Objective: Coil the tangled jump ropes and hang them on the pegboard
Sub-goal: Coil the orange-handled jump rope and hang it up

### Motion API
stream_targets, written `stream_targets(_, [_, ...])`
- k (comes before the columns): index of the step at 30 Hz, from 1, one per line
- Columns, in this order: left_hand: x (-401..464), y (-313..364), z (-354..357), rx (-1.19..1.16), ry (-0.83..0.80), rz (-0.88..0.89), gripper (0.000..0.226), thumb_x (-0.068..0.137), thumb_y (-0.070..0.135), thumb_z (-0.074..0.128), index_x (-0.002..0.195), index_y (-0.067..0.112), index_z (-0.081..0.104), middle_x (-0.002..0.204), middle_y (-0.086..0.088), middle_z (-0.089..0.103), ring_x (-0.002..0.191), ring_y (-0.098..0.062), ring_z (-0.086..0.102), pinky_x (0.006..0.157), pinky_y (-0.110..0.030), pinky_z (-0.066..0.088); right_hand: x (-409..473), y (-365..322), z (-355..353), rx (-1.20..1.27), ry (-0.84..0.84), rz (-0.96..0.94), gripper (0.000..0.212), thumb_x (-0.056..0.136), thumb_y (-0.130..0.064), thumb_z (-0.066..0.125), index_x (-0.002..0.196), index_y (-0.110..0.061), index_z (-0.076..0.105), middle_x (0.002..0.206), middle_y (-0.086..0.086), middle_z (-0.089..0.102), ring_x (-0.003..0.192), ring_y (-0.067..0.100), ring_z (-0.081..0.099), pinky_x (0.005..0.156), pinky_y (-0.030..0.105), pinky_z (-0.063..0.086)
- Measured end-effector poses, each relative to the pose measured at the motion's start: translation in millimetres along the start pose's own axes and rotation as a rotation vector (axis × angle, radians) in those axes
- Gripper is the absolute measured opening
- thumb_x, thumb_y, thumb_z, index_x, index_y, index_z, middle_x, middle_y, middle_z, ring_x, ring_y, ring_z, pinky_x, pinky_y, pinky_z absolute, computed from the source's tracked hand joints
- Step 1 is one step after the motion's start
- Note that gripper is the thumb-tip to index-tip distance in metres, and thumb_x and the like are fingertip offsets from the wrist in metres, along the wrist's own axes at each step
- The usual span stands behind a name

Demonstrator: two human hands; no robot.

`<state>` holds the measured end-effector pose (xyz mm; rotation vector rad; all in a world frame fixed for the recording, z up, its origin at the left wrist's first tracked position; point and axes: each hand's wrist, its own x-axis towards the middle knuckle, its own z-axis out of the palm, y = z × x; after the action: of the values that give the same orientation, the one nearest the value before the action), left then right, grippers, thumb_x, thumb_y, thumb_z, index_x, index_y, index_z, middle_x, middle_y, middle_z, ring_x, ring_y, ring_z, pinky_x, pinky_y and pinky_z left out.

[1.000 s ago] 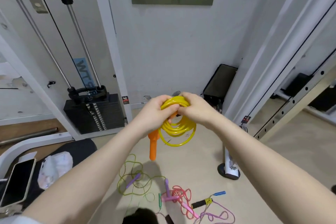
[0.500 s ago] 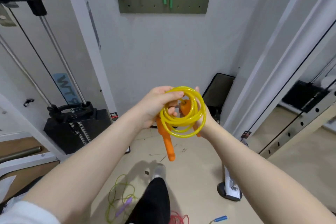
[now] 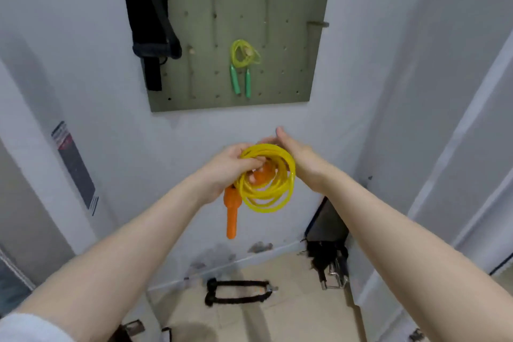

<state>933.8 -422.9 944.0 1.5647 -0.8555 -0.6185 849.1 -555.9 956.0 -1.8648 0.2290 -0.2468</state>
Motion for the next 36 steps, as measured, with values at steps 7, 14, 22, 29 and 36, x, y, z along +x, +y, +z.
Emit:
stream_targets(7, [98, 13, -48, 0.212, 0.006, 0.015, 0.012, 0.083, -0.001, 0.058, 0.09, 0.007, 0.061, 0.068, -0.001, 0.061, 0.051, -0.008, 0.051, 0.054, -0.02, 0.045, 98, -5, -35, -0.103, -0.154, -0.086, 0.028, 0.09, -0.021, 0.06, 0.115, -0.011, 0.056, 0.089, 0.007, 0.066, 0.078, 0.016, 0.06, 0.075, 0.022, 0.051])
stream_targets(14, [144, 2, -95, 0.277, 0.007, 0.117, 0.039, 0.076, 0.012, 0.069, 0.108, 0.028, 0.053, 0.085, 0.004, 0.063, 0.077, -0.008, 0.06, 0.071, -0.026, 0.05, 181, -3, -41, -0.274, -0.087, -0.336, 0.027, 0.086, -0.019, 0.065, 0.108, -0.03, 0.053, 0.084, 0.001, 0.062, 0.077, 0.014, 0.059, 0.076, 0.039, 0.051])
stream_targets(22, [199, -15, -156, 0.235, 0.563, 0.31, 0.018, 0.084, 0.02, 0.063, 0.091, 0.036, 0.058, 0.077, 0.003, 0.059, 0.07, -0.012, 0.056, 0.067, -0.033, 0.047, 297, -33, -18, -0.322, -0.032, -0.649, 0.017, 0.092, -0.022, 0.054, 0.105, -0.026, 0.044, 0.092, -0.007, 0.058, 0.077, 0.013, 0.056, 0.075, 0.031, 0.046])
stream_targets(29, [246, -16, -188, 0.115, 0.794, 0.38, 0.016, 0.093, 0.017, 0.054, 0.1, 0.031, 0.055, 0.095, 0.006, 0.062, 0.09, -0.009, 0.061, 0.081, -0.027, 0.049, 380, -68, -6, -0.499, -0.075, -0.896, 0.019, 0.092, -0.02, 0.054, 0.108, -0.011, 0.053, 0.094, -0.001, 0.06, 0.086, 0.014, 0.053, 0.079, 0.027, 0.041])
stream_targets(36, [266, -7, -205, -0.003, 0.854, 0.54, 0.021, 0.092, 0.012, 0.044, 0.108, 0.021, 0.053, 0.103, 0.006, 0.06, 0.091, 0.007, 0.059, 0.08, -0.012, 0.045, 413, -79, -1, -0.542, 0.054, -1.101, 0.024, 0.092, -0.03, 0.049, 0.107, -0.013, 0.056, 0.098, 0.002, 0.055, 0.084, 0.022, 0.055, 0.074, 0.036, 0.046])
